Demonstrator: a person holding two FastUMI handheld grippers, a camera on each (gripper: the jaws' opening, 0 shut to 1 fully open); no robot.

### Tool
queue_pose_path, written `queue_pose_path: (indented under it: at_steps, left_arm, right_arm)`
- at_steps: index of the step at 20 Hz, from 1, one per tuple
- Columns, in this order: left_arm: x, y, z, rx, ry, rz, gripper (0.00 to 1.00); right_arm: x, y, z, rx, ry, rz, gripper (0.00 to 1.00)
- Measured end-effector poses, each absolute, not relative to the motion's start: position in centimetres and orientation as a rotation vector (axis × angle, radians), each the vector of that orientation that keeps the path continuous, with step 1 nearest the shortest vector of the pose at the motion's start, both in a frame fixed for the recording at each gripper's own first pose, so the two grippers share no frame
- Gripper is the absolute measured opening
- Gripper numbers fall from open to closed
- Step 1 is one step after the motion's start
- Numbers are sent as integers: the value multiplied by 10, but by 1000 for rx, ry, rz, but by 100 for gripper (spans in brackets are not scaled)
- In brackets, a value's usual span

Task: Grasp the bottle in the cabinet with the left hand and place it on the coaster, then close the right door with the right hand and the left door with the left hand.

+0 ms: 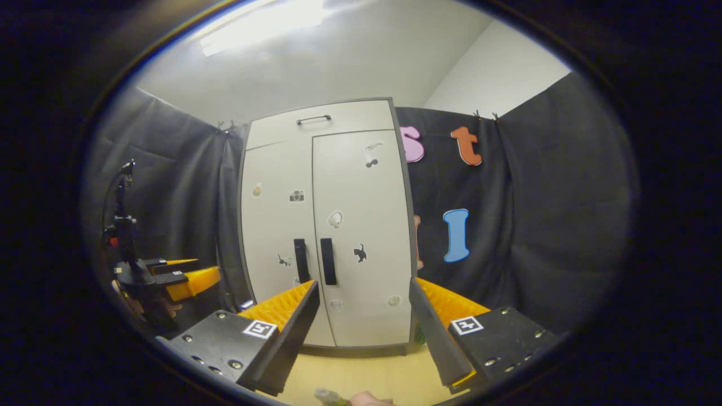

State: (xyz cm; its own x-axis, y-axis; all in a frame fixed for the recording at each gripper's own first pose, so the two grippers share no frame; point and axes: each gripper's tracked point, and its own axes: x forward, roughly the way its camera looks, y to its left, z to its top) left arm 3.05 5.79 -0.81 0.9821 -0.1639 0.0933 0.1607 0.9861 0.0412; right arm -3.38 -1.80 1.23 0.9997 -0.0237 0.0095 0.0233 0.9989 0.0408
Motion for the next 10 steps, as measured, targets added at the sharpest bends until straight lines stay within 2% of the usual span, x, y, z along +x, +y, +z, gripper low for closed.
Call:
queue_pose_path:
  at_steps: [2, 3, 5, 6, 9, 10]
  left_arm:
    - [30, 61, -8, 31, -96, -162, 93]
    - [29, 62, -7, 28, -97, -160, 93]
    - [29, 68, -5, 23, -99, -150, 93]
    - [29, 71, -5, 21, -100, -148, 93]
    - [26, 76, -4, 22, -106, -149, 93]
    - [24, 77, -5, 22, -106, -152, 93]
  right_arm:
    - [-33, -15, 15, 33, -13, -25, 96]
    - [-32, -13, 15, 29, -13, -21, 93]
    - [-31, -8, 13, 18, -7, -16, 93]
    - [-31, -7, 13, 14, -8, -17, 96]
    - [-31, 3, 8, 8, 3, 1, 93]
    - [-31, 4, 8, 5, 3, 5, 96]
